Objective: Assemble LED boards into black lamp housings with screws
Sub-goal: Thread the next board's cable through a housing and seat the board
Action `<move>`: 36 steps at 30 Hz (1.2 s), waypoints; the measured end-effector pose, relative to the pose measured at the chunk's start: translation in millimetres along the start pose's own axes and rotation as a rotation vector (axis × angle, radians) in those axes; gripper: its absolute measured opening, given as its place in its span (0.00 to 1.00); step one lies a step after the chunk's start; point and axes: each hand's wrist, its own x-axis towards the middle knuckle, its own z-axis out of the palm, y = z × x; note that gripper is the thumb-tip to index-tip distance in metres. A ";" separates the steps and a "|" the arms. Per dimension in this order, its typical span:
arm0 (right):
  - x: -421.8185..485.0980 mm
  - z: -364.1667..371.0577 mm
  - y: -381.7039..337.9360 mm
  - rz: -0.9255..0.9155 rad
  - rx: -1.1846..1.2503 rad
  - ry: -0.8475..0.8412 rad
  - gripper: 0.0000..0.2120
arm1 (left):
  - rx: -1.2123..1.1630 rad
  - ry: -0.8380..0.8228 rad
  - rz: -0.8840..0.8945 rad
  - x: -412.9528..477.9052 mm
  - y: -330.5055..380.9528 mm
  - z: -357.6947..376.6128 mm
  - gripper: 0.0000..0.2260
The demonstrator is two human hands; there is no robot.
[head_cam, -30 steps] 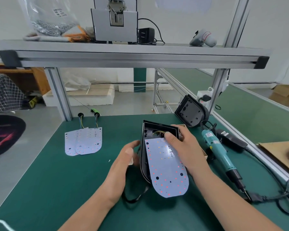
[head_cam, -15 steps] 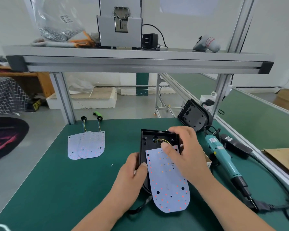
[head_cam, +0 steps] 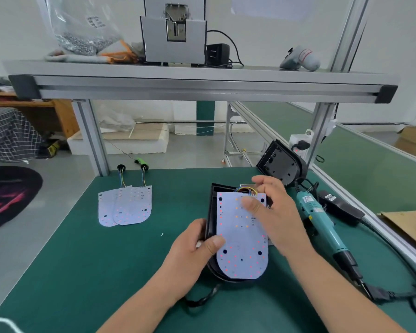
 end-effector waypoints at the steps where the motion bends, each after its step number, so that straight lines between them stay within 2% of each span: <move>1: -1.7 5.4 -0.7 0.020 0.048 0.064 0.14 | 0.010 -0.013 -0.001 -0.4 0.0 0.3 0.21; 6: -8.7 26.7 -4.5 0.058 0.189 0.256 0.14 | 0.016 -0.007 -0.021 0.1 -2.5 0.0 0.12; 8: -8.1 28.4 -1.3 0.081 0.226 0.268 0.15 | 0.002 0.008 -0.014 -1.0 -1.4 -1.0 0.10; 11: -6.2 28.1 0.6 0.119 0.309 0.209 0.21 | -0.015 0.019 -0.018 -0.8 -3.1 -0.8 0.14; 14: -7.0 26.2 -2.0 -0.037 -0.021 0.139 0.29 | -0.021 0.049 -0.031 1.0 -6.0 0.4 0.18; 16: -6.8 20.0 -0.4 -0.148 -0.197 0.069 0.24 | -0.029 0.069 -0.042 0.7 -6.9 0.0 0.18; 19: -4.5 4.8 1.1 -0.239 -0.288 -0.019 0.13 | -0.049 0.091 -0.052 0.3 -5.0 -0.8 0.13; 21: -3.9 -2.3 -1.1 -0.258 -0.220 0.026 0.11 | -0.051 0.103 -0.051 0.5 -4.4 -0.6 0.13; 24: -5.4 -0.8 -4.5 -0.230 -0.142 0.087 0.18 | -0.070 0.115 -0.052 0.6 -4.6 -0.4 0.15; 27: -4.3 1.5 -4.5 0.018 0.053 0.002 0.23 | -0.074 0.116 -0.050 -0.4 -2.7 -0.9 0.15; 30: 0.0 0.6 1.3 0.230 0.392 -0.163 0.26 | -0.076 0.124 -0.050 -1.8 -2.6 -1.2 0.15; 36: -4.3 9.5 1.4 0.202 0.591 -0.199 0.20 | -0.105 0.127 -0.027 -2.0 -2.3 -2.5 0.15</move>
